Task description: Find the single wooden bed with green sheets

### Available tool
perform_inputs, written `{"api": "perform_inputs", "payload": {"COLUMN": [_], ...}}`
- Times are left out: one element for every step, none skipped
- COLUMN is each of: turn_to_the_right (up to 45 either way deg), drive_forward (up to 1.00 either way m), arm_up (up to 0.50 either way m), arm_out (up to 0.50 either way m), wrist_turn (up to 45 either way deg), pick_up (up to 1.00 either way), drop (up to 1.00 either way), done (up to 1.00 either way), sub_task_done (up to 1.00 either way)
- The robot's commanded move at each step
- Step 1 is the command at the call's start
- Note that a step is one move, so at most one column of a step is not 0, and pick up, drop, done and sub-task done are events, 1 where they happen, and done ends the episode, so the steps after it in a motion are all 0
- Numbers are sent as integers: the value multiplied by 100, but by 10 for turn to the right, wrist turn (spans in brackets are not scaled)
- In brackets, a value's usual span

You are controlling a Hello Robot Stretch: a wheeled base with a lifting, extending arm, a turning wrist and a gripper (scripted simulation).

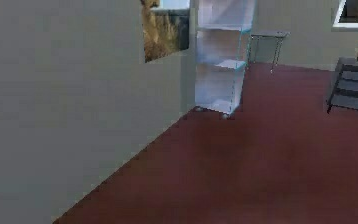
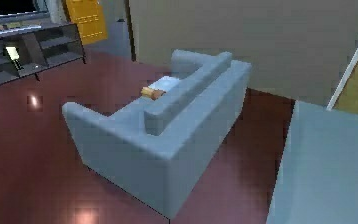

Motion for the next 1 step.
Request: {"api": "perform_inputs", "payload": {"turn_to_the_right": [300], "drive_forward": [0], "arm_up": [0], "arm_out": [0], "wrist_turn": [0], "pick_up": [0], "drop": [0], "done": [0], "sub_task_done": [0]}}
